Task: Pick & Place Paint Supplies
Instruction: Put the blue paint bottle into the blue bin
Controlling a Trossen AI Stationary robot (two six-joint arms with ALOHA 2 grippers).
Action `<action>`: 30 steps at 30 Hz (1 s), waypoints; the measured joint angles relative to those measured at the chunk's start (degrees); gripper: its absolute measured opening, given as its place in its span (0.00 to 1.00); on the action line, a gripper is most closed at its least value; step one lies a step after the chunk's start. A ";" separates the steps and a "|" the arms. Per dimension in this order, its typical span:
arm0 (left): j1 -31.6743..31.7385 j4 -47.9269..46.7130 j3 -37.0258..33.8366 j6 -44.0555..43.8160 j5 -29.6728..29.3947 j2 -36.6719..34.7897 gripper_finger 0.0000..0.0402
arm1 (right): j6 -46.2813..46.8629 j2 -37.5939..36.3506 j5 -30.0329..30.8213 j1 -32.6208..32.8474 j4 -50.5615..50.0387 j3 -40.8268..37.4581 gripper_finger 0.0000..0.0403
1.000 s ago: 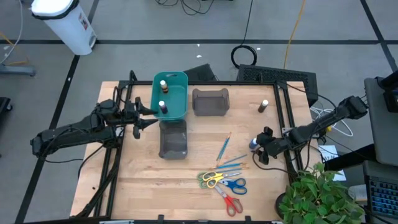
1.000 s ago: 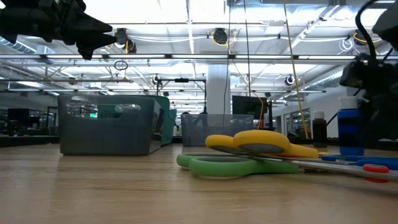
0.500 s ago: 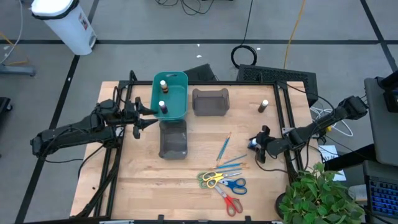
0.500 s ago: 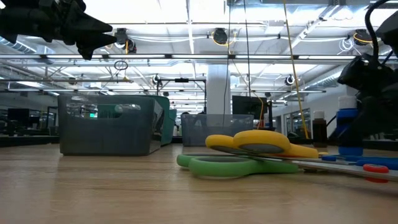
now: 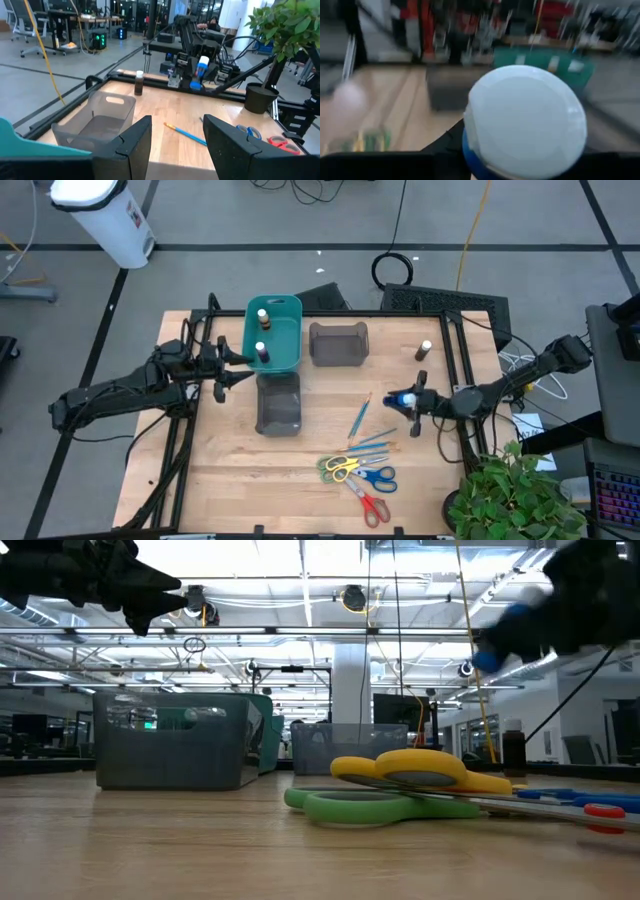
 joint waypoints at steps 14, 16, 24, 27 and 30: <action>-0.36 4.73 0.02 -5.72 0.05 1.52 0.46 | -2.50 7.05 -7.65 -10.37 -6.18 16.35 0.29; -1.09 7.11 0.02 -7.26 0.70 3.13 0.46 | -2.49 10.54 -9.91 -11.82 -8.60 20.58 0.29; -7.81 20.59 0.02 -9.45 7.58 13.59 0.46 | 0.66 26.74 -18.77 -14.85 -15.85 35.62 0.29; -10.67 25.74 0.04 -9.09 7.57 18.38 0.46 | 1.70 32.48 -20.20 -14.87 -18.31 40.08 0.29; -13.30 31.55 0.04 -8.82 7.53 23.43 0.46 | 2.78 37.67 -21.50 -14.81 -21.08 43.85 0.29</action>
